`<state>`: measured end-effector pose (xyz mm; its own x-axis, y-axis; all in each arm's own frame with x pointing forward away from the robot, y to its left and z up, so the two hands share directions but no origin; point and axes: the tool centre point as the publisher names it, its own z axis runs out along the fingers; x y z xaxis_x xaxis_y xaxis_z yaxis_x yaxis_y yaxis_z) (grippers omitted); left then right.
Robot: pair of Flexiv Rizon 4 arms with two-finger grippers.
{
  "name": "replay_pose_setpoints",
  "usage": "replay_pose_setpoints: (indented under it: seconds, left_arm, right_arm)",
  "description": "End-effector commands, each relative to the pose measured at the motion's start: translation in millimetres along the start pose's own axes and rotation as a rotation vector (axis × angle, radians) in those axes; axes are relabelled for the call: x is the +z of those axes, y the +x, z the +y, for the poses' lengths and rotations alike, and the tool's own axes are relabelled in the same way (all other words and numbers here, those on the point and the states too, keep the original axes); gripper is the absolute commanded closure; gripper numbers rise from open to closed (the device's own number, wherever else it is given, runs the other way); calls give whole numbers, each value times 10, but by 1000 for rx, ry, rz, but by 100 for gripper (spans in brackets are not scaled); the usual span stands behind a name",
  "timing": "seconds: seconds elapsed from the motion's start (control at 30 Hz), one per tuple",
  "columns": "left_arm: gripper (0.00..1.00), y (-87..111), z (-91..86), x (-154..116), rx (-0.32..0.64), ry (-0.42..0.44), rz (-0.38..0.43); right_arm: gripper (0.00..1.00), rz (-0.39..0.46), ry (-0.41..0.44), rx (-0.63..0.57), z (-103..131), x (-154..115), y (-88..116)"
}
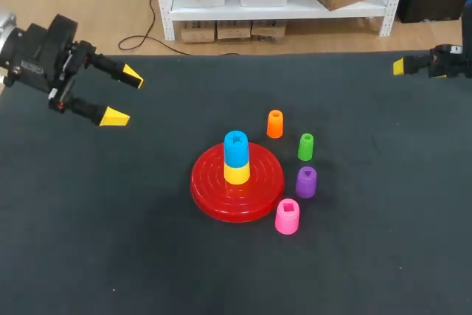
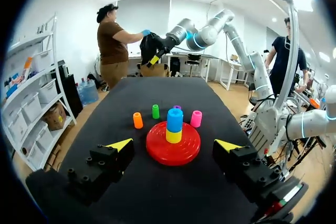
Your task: Pick up and stack the cylinders on the red base in this order: pink,purple,orange,green
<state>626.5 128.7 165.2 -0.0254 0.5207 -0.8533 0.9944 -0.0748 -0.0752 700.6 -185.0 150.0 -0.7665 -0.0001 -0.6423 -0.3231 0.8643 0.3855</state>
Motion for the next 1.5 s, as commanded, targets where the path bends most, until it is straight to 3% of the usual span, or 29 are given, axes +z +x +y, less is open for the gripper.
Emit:
replay_pose_setpoints:
  seconds: [0.03,0.93,1.03,1.23,1.5]
  left_arm:
    - [0,-27,59,14,-59,24,63]
    - [0,-27,59,14,-59,24,63]
    - [0,-27,59,14,-59,24,63]
    - [0,-27,59,14,-59,24,63]
    - [0,-27,59,14,-59,24,63]
  right_arm:
    - [0,0,-3,-1,-7,-2,0]
    - [0,0,-3,-1,-7,-2,0]
    - [0,54,-49,-97,304,43,55]
    - [0,163,-36,-266,867,191,309]
    - [0,313,30,-399,1303,326,686]
